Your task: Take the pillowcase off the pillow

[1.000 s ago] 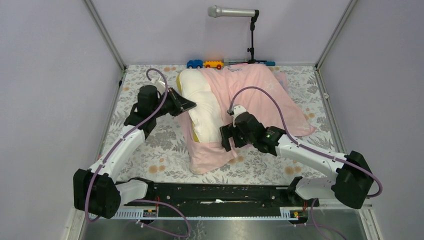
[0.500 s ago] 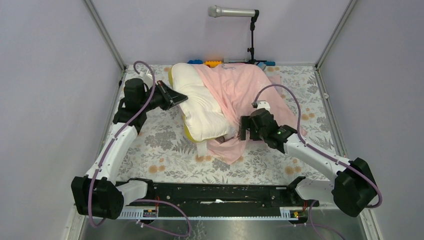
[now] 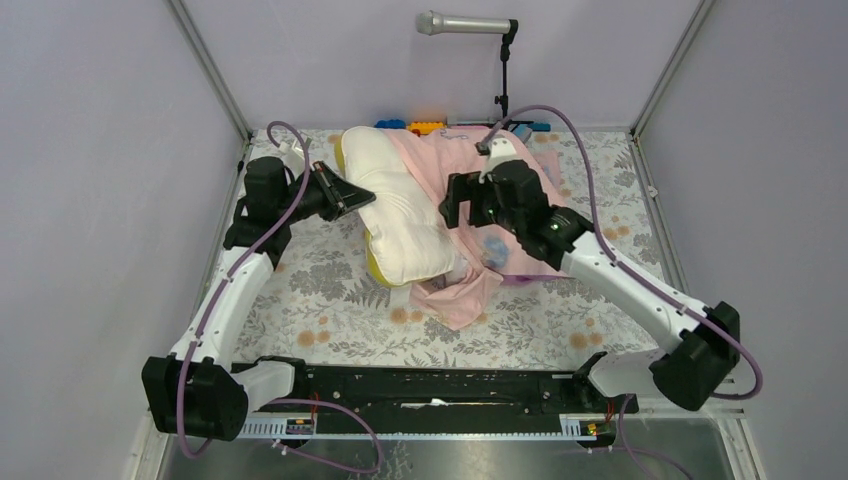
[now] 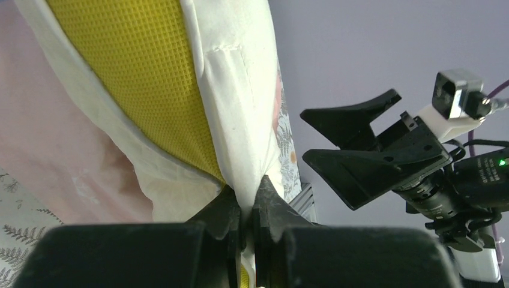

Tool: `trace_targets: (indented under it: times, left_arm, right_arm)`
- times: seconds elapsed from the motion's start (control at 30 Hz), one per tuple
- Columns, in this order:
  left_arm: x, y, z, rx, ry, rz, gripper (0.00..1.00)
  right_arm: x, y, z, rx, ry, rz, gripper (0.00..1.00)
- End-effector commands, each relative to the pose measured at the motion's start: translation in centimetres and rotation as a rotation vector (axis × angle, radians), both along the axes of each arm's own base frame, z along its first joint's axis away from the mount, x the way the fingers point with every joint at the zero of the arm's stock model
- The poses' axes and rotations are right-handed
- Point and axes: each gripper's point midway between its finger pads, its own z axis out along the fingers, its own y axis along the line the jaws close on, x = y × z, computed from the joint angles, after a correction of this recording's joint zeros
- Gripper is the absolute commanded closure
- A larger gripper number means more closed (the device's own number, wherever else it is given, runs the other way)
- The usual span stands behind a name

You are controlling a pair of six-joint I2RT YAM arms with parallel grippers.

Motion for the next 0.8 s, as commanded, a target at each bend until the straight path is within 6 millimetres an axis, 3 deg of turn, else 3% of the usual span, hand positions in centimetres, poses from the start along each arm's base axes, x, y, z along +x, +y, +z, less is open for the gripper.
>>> trace_targets:
  times: [0.0, 0.17, 0.3, 0.43, 0.5, 0.67, 0.77]
  left_arm:
    - [-1.4, -0.6, 5.3, -0.037, -0.207, -0.074, 1.0]
    - [-2.6, -1.2, 5.7, -0.045, -0.219, -0.111, 1.0]
    - [-3.4, -1.4, 6.2, -0.046, -0.234, -0.128, 1.0]
    - [-4.0, -0.9, 7.3, 0.026, -0.263, -0.12, 1.0]
    - [-4.3, 0.0, 8.3, 0.08, -0.295, -0.074, 1.0]
    - [-5.4, 3.5, 11.9, 0.171, -0.449, 0.161, 1.0]
    - [-5.6, 4.8, 12.6, 0.187, -0.476, 0.248, 1.0]
  right_arm:
    - [2.0, 4.0, 2.2, 0.001, -0.073, 0.068, 0.01]
    - [5.8, 5.8, 1.9, -0.049, -0.086, 0.011, 0.02]
    - [9.5, 4.4, 0.2, -0.134, -0.097, -0.167, 0.12]
    - [13.3, 0.3, -3.2, -0.177, -0.01, -0.323, 0.27]
    - [14.4, -2.4, -4.8, -0.219, 0.009, -0.403, 0.28]
    - [15.2, -9.5, -7.8, -0.294, 0.064, -0.56, 0.29]
    - [14.6, -13.0, -8.4, -0.254, 0.106, -0.614, 0.29]
